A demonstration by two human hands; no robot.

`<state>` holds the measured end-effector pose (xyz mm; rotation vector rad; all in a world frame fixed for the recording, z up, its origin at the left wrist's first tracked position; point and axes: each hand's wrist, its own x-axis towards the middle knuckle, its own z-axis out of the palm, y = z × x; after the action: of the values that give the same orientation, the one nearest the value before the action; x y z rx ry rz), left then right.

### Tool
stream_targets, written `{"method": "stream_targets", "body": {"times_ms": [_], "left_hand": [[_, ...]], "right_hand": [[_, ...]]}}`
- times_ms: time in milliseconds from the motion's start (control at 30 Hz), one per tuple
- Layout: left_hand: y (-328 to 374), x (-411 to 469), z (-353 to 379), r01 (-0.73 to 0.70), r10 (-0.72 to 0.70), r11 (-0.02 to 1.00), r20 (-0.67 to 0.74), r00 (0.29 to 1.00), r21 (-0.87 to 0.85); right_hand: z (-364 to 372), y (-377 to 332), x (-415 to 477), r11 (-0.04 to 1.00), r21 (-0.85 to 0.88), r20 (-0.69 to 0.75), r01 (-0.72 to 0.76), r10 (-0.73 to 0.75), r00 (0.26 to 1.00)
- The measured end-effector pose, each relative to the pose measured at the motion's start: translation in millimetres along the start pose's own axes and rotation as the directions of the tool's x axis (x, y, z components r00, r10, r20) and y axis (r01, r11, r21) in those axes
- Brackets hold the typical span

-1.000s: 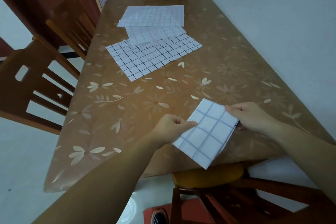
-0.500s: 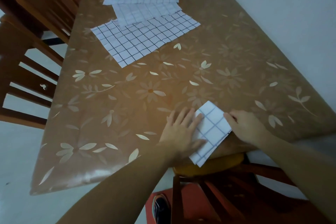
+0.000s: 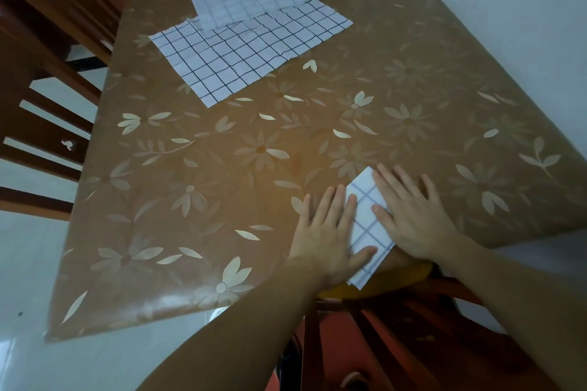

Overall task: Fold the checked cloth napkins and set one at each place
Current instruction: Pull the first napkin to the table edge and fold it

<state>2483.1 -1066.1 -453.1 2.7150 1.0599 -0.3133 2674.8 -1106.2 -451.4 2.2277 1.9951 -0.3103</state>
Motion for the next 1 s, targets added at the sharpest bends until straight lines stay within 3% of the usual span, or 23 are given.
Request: {"method": "stream_targets", "body": {"times_ms": [167,300,367,467,567,733,800,933,1000], "left_hand": [[-3,-12,3,0.011,-0.011,1.0,-0.011,1.0,-0.026],[-2,-19,1,0.022,-0.022,1.0,0.006,1.0,-0.02],[-2,-19,1,0.026,-0.025,0.999,0.005,1.0,-0.026],[-3,-18,2,0.028,-0.028,0.999,0.001,1.0,-0.024],[-5,-18,1,0.025,-0.024,0.998,0.002,1.0,-0.057],[-10,-28,-5,0.052,-0.056,0.992,-0.026,0.998,-0.117],[-15,-33,-10,0.084,-0.087,0.989,-0.02,0.996,-0.123],[-22,-35,-19,0.117,-0.123,0.984,-0.036,0.992,-0.134],[-23,-34,-21,0.134,-0.144,0.979,-0.053,0.988,-0.152]], "right_hand": [[-9,12,-2,0.998,-0.051,0.049,-0.031,0.033,0.998],[-18,-6,-8,0.993,-0.024,-0.144,-0.116,0.112,0.983],[-22,-9,-8,0.958,0.159,-0.148,-0.238,0.261,0.954],[-32,-5,1,0.806,0.419,0.065,-0.418,0.433,0.899],[-36,-1,4,0.751,0.479,0.194,-0.454,0.414,0.889],[-40,0,-7,0.635,0.675,0.146,-0.375,0.384,0.912],[-43,2,-10,0.488,0.779,0.163,-0.394,0.45,0.878],[-43,9,-16,0.028,0.925,0.283,-0.378,0.613,0.738],[-39,15,-19,-0.105,0.935,0.322,-0.34,0.653,0.685]]}}
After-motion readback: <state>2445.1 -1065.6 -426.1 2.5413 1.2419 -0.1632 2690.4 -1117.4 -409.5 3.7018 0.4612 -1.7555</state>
